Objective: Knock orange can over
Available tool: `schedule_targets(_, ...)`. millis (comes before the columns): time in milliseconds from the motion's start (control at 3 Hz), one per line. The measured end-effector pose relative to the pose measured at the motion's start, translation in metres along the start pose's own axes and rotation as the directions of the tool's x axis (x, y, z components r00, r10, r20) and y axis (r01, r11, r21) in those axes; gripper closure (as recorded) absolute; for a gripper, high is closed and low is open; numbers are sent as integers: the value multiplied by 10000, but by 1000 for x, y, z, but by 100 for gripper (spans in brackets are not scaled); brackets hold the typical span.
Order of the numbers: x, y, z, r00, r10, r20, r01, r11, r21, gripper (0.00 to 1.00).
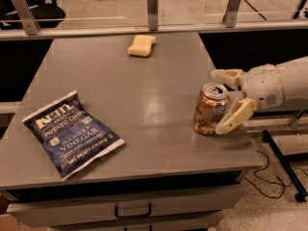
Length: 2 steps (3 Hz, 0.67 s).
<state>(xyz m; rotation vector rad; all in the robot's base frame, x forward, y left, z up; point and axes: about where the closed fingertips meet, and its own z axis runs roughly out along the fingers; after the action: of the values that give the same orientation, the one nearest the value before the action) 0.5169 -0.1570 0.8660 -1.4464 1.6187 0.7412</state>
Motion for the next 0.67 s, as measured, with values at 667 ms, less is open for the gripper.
schedule_targets(667, -90, -12, 90, 9780, -356, 2054, 611, 9910, -1194, 0)
